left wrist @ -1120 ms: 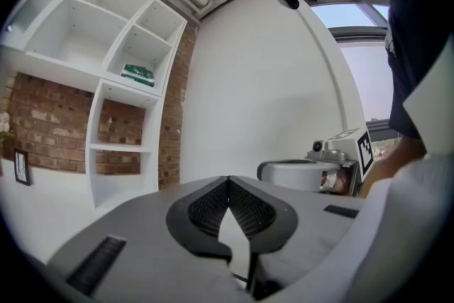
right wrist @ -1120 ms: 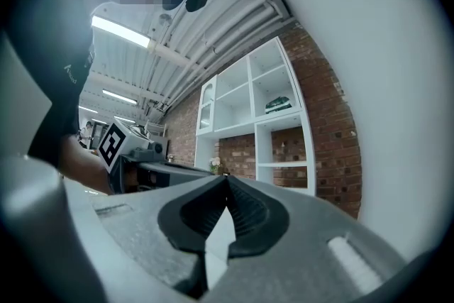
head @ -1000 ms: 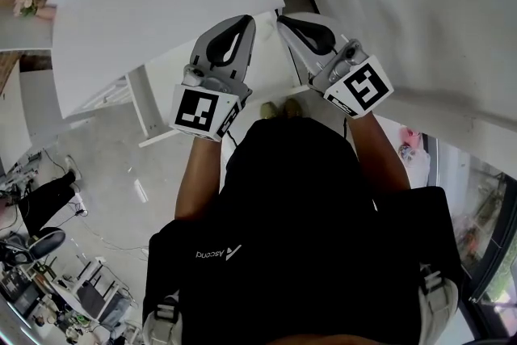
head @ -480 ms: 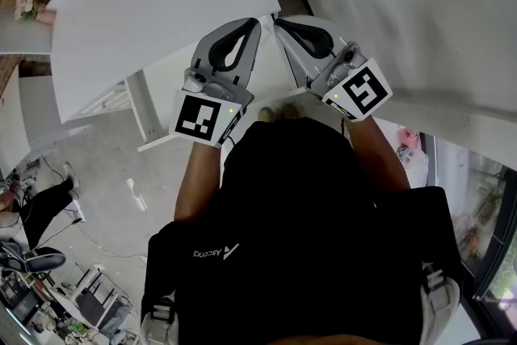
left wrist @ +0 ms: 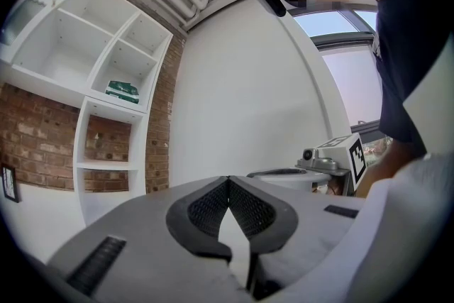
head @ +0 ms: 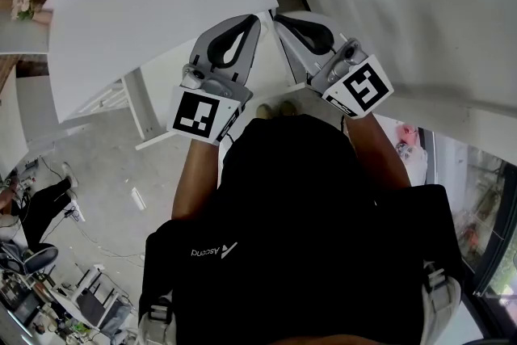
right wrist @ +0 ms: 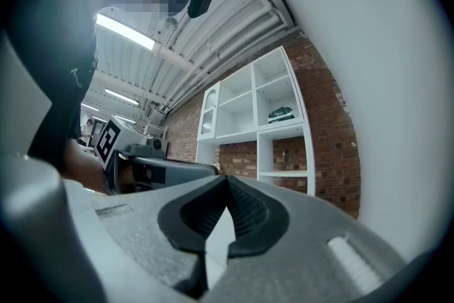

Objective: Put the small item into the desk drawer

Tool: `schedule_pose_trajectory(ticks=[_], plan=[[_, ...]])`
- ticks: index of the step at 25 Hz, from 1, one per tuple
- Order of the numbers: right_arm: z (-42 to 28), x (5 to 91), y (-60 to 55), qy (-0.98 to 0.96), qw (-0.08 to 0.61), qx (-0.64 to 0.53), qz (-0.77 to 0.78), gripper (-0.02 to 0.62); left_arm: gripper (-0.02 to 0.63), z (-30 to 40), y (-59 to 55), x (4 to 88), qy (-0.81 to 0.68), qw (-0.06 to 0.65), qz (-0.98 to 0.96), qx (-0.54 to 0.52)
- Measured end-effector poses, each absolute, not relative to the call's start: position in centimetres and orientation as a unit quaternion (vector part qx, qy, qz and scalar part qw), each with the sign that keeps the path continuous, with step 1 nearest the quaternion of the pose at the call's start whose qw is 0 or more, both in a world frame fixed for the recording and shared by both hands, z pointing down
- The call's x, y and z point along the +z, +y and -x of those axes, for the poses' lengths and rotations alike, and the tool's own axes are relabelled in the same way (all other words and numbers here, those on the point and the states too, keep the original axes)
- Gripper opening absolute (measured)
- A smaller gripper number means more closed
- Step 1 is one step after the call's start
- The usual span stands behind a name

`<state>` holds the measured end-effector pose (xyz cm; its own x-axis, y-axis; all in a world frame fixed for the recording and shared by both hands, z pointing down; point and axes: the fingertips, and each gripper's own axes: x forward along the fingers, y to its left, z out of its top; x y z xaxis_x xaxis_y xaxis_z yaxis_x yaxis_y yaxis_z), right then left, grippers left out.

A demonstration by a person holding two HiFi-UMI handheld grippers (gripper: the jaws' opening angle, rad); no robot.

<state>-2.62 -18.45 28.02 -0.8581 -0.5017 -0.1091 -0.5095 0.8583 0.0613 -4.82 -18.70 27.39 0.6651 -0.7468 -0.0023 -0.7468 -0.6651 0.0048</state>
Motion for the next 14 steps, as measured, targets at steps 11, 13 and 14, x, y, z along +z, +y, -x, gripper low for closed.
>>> schedule_pose_trajectory(ticks=[11,13,14], plan=[[2.56,28.08,-18.24,0.964,0.042,0.043,0.260,0.000,-0.002,4.93,-18.36,27.86,-0.409,0.005,-0.912,0.007],[2.62,28.11,-18.27,0.964,0.042,0.043,0.260,0.000,-0.002,4.97,-18.38,27.92,-0.409,0.006,-0.912,0.007],[2.64,28.12,-18.28,0.964,0.042,0.043,0.259,0.000,-0.002,4.99,-18.39,27.95,-0.409,0.006,-0.912,0.007]])
